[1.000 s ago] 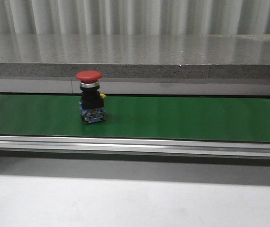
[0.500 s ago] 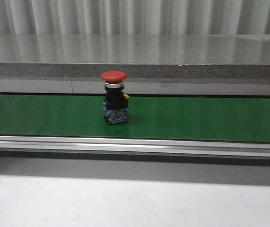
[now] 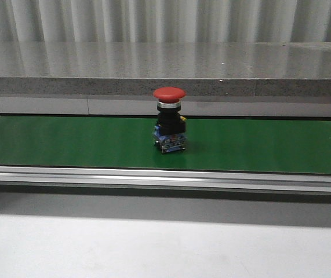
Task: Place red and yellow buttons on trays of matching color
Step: 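Carry the yellow button into the yellow tray and open the right gripper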
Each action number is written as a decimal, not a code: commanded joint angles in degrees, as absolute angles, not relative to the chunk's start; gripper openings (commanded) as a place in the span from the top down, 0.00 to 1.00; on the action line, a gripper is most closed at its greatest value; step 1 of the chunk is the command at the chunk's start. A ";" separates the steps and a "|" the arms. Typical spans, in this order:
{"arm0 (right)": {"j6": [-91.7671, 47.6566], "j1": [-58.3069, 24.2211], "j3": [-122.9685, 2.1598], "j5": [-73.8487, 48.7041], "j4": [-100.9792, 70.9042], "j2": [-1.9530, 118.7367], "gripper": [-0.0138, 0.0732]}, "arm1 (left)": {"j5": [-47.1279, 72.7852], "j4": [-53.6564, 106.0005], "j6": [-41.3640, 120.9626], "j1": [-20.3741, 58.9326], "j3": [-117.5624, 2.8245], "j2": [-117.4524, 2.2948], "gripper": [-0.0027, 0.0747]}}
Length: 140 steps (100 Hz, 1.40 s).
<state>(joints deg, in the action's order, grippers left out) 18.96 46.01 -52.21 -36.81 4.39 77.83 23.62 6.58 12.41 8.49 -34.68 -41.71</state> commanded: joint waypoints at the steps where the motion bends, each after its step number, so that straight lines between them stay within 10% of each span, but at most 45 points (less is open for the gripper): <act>1: 20.29 47.58 -53.61 -32.89 5.09 78.02 0.75 | 19.47 7.44 12.37 8.97 -36.04 -41.67 0.99; 70: 27.17 48.56 -47.96 -22.20 3.19 87.48 0.74 | 19.13 7.44 12.37 8.97 -36.04 -41.67 0.99; 102: 27.28 48.56 -47.96 -22.37 3.14 87.69 0.31 | 18.91 7.44 12.37 8.97 -36.04 -41.67 0.99; 140: 27.28 48.56 -47.96 -26.69 3.28 80.87 0.30 | 18.91 7.44 12.37 8.97 -36.04 -41.67 0.99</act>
